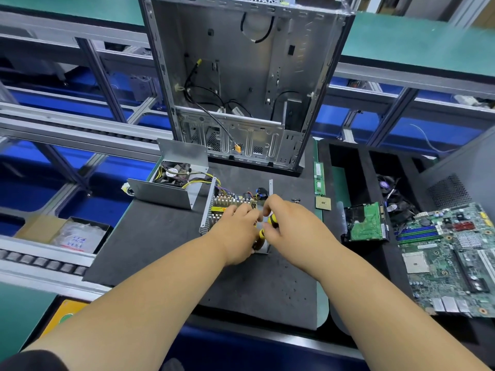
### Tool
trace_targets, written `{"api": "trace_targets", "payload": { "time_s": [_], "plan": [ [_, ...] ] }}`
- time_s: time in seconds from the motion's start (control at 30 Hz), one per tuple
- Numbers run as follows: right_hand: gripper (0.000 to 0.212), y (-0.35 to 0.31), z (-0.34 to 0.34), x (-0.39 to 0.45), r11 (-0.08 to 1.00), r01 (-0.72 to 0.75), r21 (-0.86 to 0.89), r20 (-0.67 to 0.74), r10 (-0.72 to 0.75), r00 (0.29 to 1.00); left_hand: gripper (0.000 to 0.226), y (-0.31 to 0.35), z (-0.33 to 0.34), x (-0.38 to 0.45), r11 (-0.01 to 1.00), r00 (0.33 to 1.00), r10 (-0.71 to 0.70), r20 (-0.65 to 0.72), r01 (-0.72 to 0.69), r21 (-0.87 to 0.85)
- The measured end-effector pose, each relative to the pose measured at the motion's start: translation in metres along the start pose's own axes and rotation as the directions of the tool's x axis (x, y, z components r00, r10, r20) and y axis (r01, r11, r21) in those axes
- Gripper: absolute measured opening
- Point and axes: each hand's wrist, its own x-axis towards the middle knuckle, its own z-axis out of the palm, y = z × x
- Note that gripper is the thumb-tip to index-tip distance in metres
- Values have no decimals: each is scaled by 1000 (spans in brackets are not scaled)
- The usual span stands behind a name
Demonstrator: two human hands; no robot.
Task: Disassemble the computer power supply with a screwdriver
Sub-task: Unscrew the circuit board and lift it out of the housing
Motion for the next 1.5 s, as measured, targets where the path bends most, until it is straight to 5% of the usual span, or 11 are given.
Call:
{"api": "trace_targets", "payload": {
  "time_s": [0.23, 0.37, 0.57, 0.77, 1.03, 1.5],
  "plan": [
    [10, 0, -5, -3, 999, -24, 32, 18, 23, 1000, 38, -4, -8, 6, 997, 995, 81, 50, -80, -17],
    [10, 1, -5, -4, 1000, -17, 26, 13, 17, 1000, 31, -5, -8, 2, 991, 996, 88, -32, -90, -94],
    [33, 6, -2, -4, 987, 13, -158, -33, -19, 999, 75, 3, 10, -36, 984, 962, -89, -259, 44, -175],
    [11, 5, 3, -3, 999, -8, 44, -51, 10, 999, 99, 19, 24, -52, 948, 881, -289, -374, 208, -241],
    [27, 7, 4, -2, 998, 56, -42, -66, -58, 996, 90, 20, 47, -47, 933, 830, -332, -448, 221, -283],
    [9, 5, -2, -2, 997, 81, 15, -58, -80, 995, 83, 19, 47, -46, 922, 831, -348, -434, 219, -320]
  ]
}}
